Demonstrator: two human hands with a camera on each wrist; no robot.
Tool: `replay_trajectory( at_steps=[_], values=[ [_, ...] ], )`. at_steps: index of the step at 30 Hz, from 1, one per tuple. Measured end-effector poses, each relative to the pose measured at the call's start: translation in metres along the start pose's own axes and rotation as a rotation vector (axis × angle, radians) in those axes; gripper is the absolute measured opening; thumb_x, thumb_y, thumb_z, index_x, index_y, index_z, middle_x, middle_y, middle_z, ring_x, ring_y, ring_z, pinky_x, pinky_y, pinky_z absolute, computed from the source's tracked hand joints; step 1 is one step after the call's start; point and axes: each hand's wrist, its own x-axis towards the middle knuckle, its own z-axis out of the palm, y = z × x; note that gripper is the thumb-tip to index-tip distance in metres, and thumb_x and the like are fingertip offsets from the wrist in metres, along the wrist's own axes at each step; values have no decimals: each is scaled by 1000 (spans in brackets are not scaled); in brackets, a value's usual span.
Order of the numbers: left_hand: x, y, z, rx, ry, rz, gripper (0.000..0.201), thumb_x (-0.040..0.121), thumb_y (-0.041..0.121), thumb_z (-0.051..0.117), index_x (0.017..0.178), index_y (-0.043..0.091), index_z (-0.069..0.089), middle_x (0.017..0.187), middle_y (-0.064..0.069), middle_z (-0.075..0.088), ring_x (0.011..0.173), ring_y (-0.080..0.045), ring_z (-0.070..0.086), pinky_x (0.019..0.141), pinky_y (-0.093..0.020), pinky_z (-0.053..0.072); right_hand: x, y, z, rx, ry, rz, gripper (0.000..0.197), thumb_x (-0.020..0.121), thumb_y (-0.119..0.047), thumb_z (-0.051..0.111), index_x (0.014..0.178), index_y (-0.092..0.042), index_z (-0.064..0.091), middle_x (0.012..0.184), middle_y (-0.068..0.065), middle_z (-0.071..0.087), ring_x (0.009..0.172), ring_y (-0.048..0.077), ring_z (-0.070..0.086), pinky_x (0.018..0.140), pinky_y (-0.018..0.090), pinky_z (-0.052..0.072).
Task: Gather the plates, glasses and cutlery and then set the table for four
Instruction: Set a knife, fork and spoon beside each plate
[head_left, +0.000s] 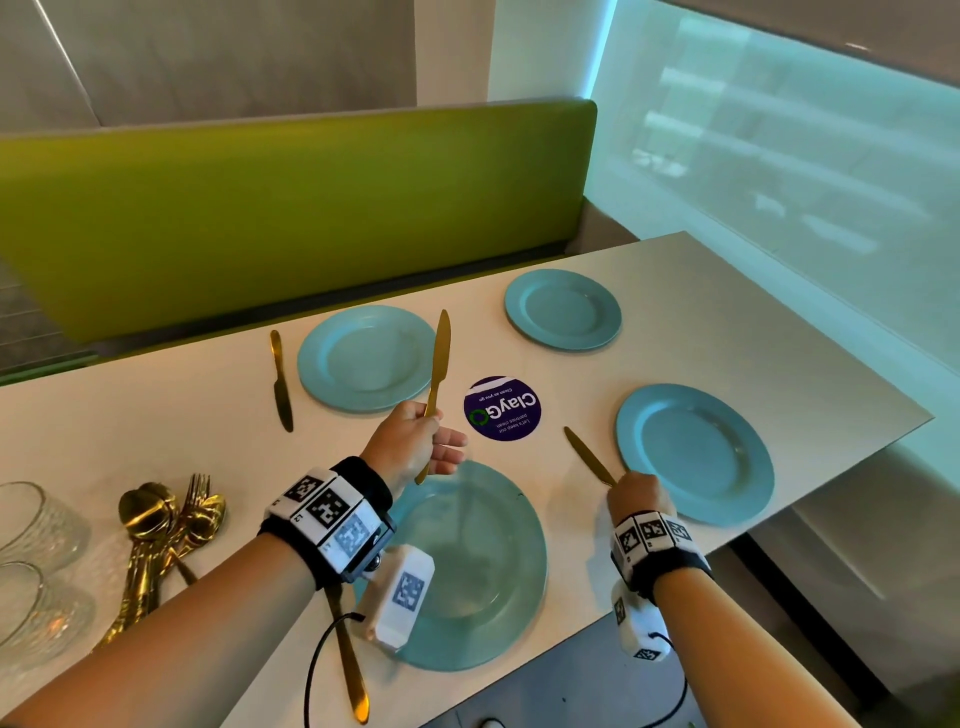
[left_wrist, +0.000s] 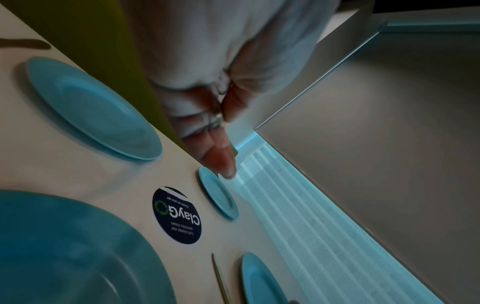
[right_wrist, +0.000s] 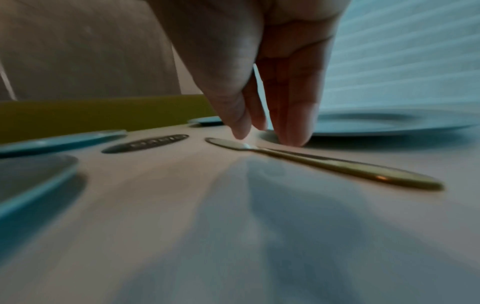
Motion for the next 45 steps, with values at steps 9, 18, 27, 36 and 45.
replay_trajectory(
  at_steps=[9,18,27,36,45],
  values=[
    [-9,8,-18,69,-31,33,10,99,9,33,100,8,43,76,-10,63,58,-20,56,49,-24,47,-53,-95,-26,129,208,-502,31,96,-20,42,121,-14,60,119,9,62,110,28,59,84,32,48],
    [-24,16,-81,519,-105,133,19,90,20,55,74,13,62,67,3,63,56,-11,47,51,-20,35,-129,-171,-41,14,328,-1080,25,83,-8,56,99,-17,74,91,10,65,77,29,67,62,30,49],
    [-5,27,-116,542,-96,142,9,84,25,65,81,17,65,72,5,66,64,-7,54,55,-17,40,-124,-199,-54,-218,89,-953,26,93,-22,51,114,-23,66,115,2,63,109,23,57,84,34,47],
    [73,60,-137,271,273,90,30,76,50,60,86,22,52,85,-3,65,85,-26,66,107,-48,38,12,-228,-101,497,-187,-499,19,82,-13,69,99,-5,72,58,3,58,44,11,46,43,18,40],
    [132,51,-131,241,243,-4,8,88,29,58,80,26,55,90,3,66,64,-12,59,60,-26,42,146,-258,-95,485,-318,-272,34,84,-13,67,116,-4,63,71,-1,57,58,11,52,39,15,45]
  ],
)
